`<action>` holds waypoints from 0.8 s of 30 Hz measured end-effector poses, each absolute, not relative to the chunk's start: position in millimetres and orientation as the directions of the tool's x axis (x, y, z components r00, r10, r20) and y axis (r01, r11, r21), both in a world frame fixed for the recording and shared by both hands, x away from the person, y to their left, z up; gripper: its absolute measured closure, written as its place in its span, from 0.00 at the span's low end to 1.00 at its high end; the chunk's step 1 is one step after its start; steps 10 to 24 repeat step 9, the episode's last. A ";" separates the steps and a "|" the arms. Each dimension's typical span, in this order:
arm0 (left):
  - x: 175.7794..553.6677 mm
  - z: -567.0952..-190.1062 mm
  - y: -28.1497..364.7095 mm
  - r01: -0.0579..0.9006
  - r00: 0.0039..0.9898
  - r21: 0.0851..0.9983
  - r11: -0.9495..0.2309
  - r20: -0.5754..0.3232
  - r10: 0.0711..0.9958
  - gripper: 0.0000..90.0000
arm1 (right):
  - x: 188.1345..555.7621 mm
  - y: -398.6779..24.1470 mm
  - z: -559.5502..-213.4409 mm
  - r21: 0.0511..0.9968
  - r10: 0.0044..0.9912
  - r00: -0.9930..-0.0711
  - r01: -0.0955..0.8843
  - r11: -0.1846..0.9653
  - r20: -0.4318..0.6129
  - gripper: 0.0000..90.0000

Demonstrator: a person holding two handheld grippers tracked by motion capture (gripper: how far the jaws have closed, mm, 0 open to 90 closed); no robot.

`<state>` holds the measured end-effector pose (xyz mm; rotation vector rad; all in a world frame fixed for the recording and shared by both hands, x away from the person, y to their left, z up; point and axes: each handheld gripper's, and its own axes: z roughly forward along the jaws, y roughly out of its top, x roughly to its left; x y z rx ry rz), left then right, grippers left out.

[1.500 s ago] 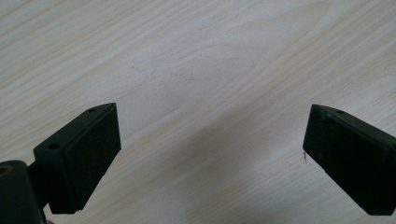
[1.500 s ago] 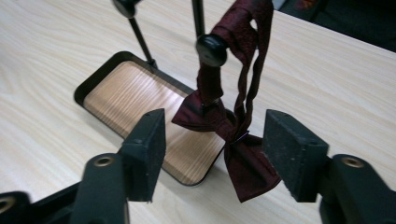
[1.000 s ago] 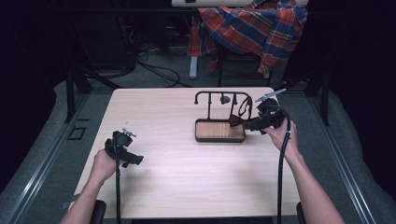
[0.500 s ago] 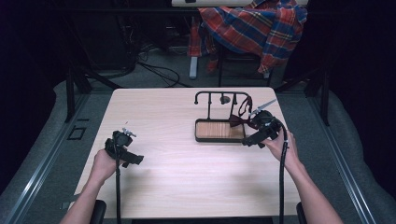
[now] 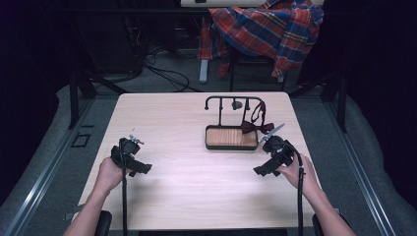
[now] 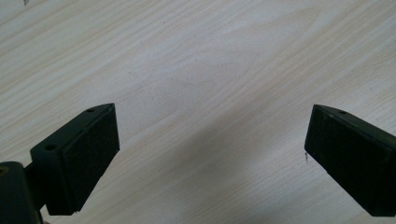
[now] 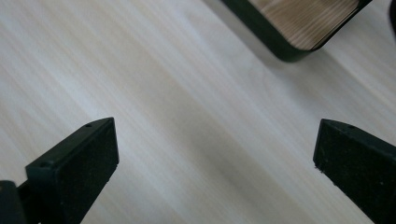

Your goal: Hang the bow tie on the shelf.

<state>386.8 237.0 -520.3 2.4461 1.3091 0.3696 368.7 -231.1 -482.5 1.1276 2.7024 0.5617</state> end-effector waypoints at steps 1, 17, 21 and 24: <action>386.8 -520.3 237.0 0.749 0.541 0.414 -0.517 0.067 0.838 0.03 | 368.7 -231.1 -482.5 0.400 0.711 -0.703 0.651 0.645 -0.003 0.00; 387.4 -520.8 235.0 0.749 0.546 0.410 -0.520 0.062 0.835 0.03 | 353.5 -234.7 -495.6 0.352 0.697 -0.715 0.640 0.683 -0.050 0.00; 387.4 -520.8 235.0 0.749 0.546 0.410 -0.520 0.062 0.835 0.03 | 353.5 -234.7 -495.6 0.352 0.697 -0.715 0.640 0.683 -0.050 0.00; 387.4 -520.8 235.0 0.749 0.546 0.410 -0.520 0.062 0.835 0.03 | 353.5 -234.7 -495.6 0.352 0.697 -0.715 0.640 0.683 -0.050 0.00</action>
